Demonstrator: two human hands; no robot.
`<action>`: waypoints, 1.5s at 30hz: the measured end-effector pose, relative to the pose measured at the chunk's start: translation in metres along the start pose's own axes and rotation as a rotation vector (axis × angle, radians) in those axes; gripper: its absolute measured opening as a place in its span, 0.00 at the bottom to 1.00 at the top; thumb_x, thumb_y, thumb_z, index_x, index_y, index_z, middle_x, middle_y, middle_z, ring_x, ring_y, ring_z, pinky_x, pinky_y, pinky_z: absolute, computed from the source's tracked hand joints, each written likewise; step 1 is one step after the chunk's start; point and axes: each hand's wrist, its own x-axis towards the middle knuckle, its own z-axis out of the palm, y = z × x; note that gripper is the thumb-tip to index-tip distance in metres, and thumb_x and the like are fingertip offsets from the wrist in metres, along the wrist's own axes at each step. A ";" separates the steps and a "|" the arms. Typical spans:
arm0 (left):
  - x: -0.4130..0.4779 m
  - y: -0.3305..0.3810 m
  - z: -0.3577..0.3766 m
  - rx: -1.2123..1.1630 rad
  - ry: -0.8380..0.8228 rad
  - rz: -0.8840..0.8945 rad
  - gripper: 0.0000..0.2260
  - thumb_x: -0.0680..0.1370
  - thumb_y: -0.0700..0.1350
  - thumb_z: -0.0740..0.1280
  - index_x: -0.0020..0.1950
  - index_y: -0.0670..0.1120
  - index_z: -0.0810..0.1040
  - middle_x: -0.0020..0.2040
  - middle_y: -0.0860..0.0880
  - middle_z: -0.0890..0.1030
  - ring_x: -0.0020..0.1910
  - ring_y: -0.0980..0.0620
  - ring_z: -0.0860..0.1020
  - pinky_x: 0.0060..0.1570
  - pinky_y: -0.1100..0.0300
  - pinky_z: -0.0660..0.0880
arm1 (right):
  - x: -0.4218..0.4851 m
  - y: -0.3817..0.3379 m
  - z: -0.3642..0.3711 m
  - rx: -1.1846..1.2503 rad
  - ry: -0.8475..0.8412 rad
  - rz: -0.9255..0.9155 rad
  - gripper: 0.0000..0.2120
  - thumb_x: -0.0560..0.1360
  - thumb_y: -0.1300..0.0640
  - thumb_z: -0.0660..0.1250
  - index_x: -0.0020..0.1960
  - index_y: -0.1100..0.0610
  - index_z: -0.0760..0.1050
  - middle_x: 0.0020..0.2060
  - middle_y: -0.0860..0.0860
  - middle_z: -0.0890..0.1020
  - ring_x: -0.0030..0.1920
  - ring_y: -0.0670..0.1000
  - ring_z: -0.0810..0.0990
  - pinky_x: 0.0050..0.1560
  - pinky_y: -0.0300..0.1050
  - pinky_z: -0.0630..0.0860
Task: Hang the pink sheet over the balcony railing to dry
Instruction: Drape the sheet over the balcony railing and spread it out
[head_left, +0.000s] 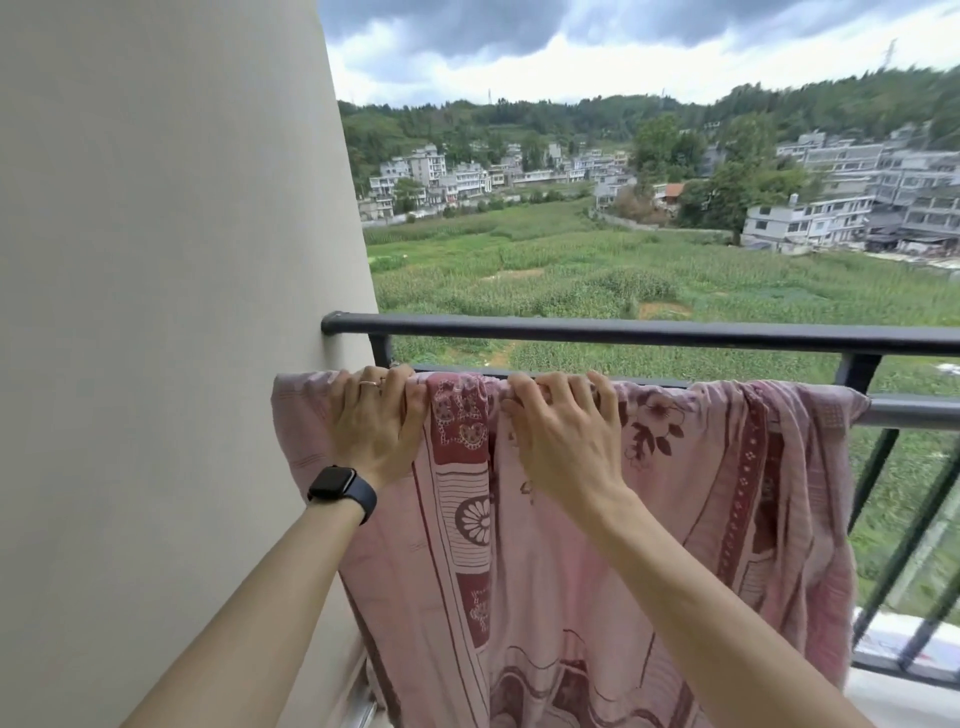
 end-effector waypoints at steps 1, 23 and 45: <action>0.000 0.000 0.000 -0.006 -0.010 0.004 0.19 0.83 0.58 0.44 0.52 0.51 0.70 0.46 0.48 0.73 0.50 0.45 0.69 0.64 0.46 0.59 | -0.004 0.011 -0.001 -0.025 0.027 0.005 0.19 0.85 0.45 0.50 0.61 0.50 0.76 0.50 0.50 0.81 0.52 0.55 0.78 0.66 0.56 0.64; 0.000 -0.008 0.005 -0.092 0.000 0.104 0.20 0.83 0.57 0.45 0.56 0.49 0.72 0.50 0.48 0.73 0.53 0.45 0.68 0.65 0.44 0.61 | -0.020 0.066 -0.006 -0.147 0.181 0.157 0.17 0.85 0.46 0.49 0.53 0.51 0.74 0.46 0.49 0.79 0.51 0.55 0.74 0.64 0.55 0.63; -0.001 -0.003 0.002 -0.070 -0.033 0.093 0.22 0.83 0.57 0.44 0.56 0.47 0.73 0.52 0.46 0.74 0.54 0.43 0.69 0.67 0.44 0.59 | -0.024 0.068 -0.024 -0.201 0.014 0.241 0.18 0.84 0.44 0.47 0.59 0.46 0.74 0.51 0.47 0.78 0.57 0.53 0.73 0.71 0.61 0.55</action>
